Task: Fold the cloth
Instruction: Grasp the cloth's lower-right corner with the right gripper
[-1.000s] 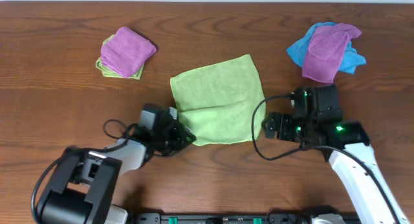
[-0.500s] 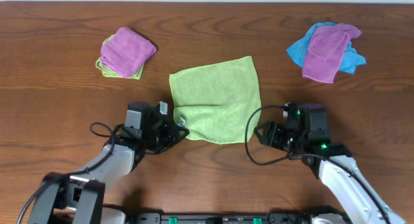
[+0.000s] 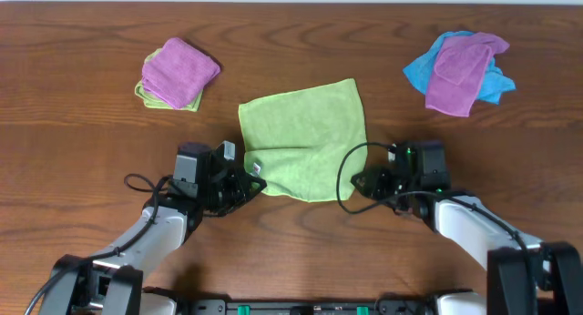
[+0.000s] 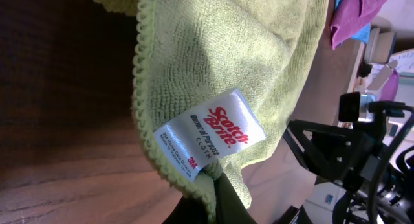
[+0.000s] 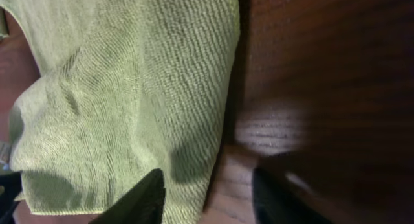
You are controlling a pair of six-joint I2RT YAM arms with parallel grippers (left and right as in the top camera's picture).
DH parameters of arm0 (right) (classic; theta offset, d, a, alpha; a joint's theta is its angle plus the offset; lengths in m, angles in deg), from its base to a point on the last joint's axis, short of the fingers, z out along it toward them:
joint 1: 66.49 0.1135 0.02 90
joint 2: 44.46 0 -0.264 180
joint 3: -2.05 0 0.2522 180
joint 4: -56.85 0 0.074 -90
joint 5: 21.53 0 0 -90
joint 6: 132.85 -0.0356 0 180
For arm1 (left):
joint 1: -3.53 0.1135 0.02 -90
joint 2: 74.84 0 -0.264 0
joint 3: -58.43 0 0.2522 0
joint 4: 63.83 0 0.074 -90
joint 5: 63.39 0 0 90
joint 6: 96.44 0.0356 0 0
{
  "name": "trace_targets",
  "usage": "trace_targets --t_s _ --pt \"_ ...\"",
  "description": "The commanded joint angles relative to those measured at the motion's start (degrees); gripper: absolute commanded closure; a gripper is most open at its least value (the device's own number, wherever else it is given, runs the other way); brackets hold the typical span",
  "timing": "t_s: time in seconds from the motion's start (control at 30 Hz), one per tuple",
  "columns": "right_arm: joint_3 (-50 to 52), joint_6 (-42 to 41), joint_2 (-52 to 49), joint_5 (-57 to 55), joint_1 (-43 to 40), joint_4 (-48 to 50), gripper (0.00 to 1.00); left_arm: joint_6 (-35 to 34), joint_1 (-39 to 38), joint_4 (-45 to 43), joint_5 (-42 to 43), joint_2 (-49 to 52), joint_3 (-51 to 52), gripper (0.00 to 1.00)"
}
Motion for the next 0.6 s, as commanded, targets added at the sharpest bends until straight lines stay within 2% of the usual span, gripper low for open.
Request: trace_targets --t_s 0.0,0.2,0.27,0.3,0.57 --pt "0.37 -1.79 -1.79 1.16 -0.13 1.44 0.65 0.13 0.24 0.17 0.39 -0.68 -0.48 0.94" --pt "0.35 -3.04 -2.84 1.18 1.38 6.08 0.82 -0.35 0.24 0.17 0.42 -0.68 -0.79 0.94" --pt "0.35 -3.04 -2.84 1.16 2.1 6.73 0.96 -0.48 0.24 0.17 0.39 -0.72 -0.96 0.94" --pt "0.35 -2.99 -2.84 1.14 2.25 6.75 0.99 -0.48 0.24 0.17 0.39 -0.83 -1.07 0.94" --pt "0.26 -2.08 1.46 1.4 0.66 3.45 0.99 -0.48 0.24 0.2 0.35 -1.77 -1.64 0.94"
